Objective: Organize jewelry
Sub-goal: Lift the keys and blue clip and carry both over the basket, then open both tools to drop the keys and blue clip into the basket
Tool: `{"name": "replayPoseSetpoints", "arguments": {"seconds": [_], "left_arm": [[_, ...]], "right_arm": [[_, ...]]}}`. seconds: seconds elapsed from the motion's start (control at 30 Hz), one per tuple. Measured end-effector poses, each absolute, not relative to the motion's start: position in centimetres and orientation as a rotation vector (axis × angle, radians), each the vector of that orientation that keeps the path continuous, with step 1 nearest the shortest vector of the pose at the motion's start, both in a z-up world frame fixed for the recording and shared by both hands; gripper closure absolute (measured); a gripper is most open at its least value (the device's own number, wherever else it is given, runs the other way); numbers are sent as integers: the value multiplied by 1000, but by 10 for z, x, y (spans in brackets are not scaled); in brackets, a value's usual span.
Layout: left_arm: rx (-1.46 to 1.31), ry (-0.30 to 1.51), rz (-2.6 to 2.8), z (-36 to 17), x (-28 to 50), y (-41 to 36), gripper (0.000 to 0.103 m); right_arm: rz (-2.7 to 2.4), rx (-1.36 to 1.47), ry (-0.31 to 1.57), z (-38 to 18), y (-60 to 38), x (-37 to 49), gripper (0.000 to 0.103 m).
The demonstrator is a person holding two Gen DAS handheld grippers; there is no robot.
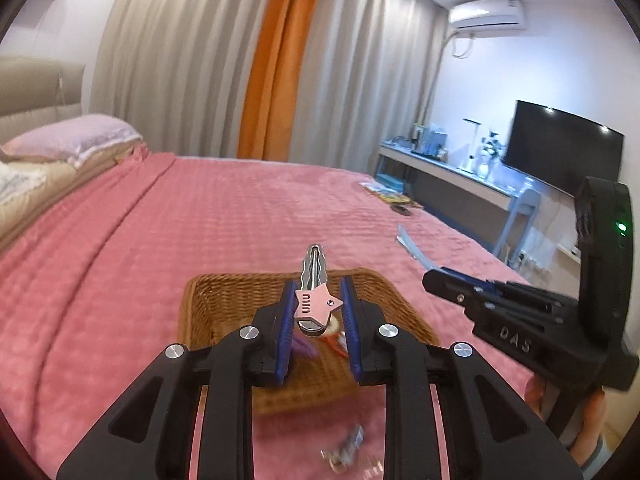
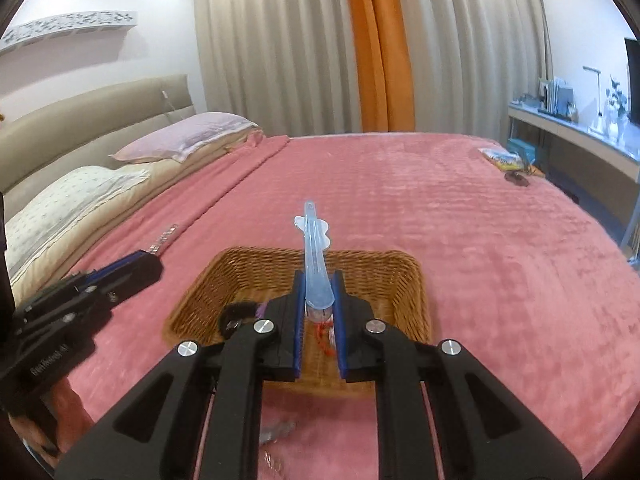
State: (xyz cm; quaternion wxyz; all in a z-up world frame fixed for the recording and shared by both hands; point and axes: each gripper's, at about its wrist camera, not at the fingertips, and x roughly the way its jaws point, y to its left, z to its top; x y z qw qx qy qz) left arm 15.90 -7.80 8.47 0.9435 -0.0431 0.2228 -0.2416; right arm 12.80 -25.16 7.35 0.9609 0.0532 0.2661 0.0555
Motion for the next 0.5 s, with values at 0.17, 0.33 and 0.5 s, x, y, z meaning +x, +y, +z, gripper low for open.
{"name": "replayPoseSetpoints", "arguments": {"seconds": [0.17,0.33,0.5], "left_arm": [[-102,531,-458,46,207,-86,82],[-96,616,-446,13,229,-85,82],[-120,649,-447,6,234,-78,82]], "right_arm": [[83,108,606,36,-252,174,92],[77,100,703,0,-254,193,92],[89,107,758,-12,-249,198,92]]}}
